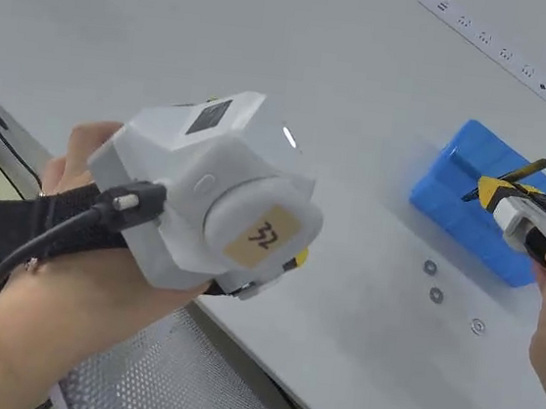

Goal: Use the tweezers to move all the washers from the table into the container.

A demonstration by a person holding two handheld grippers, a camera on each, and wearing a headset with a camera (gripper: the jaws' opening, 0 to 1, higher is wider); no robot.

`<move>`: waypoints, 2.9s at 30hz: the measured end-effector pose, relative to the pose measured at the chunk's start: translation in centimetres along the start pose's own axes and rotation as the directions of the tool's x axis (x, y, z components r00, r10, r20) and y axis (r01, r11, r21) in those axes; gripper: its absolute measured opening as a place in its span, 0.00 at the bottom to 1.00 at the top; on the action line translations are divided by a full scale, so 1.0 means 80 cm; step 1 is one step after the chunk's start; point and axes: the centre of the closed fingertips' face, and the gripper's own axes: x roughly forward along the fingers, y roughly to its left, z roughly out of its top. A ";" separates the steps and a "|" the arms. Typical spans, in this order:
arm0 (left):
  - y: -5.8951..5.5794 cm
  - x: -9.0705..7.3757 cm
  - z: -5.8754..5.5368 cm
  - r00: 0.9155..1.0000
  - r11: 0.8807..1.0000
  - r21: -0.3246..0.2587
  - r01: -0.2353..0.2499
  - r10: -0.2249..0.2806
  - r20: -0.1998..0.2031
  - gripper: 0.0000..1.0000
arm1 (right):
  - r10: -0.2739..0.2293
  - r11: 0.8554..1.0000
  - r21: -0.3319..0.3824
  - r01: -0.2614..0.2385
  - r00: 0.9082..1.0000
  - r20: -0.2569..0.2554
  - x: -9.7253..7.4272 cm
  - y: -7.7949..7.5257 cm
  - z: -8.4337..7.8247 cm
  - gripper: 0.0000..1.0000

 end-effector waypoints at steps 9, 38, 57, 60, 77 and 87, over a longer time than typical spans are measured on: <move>0.000 0.000 0.000 1.000 1.000 -0.002 0.001 -0.001 0.003 0.81 | 0.002 1.000 0.016 -0.003 0.998 0.060 -0.029 0.006 0.023 0.05; -0.013 -0.001 0.006 0.998 0.998 0.023 0.053 -0.053 0.021 0.84 | 0.075 0.995 0.060 -0.075 0.997 -0.005 -0.091 0.051 -0.050 0.05; -0.015 0.003 -0.001 0.998 0.998 0.025 0.059 -0.058 -0.012 0.83 | 0.081 0.996 0.035 -0.079 0.995 -0.055 -0.062 0.047 -0.063 0.06; -0.015 0.003 -0.001 0.998 0.998 0.029 0.056 -0.055 -0.010 0.83 | 0.074 0.997 0.033 -0.073 0.995 -0.061 -0.060 0.046 -0.067 0.06; -0.015 0.002 -0.002 0.998 0.998 0.032 0.055 -0.055 -0.011 0.82 | 0.059 0.998 0.013 -0.059 0.995 -0.079 -0.061 0.047 -0.066 0.03; -0.014 0.002 -0.003 0.999 0.998 0.034 0.050 -0.050 -0.018 0.81 | 0.087 0.996 0.035 -0.085 0.995 -0.043 -0.077 0.053 -0.039 0.04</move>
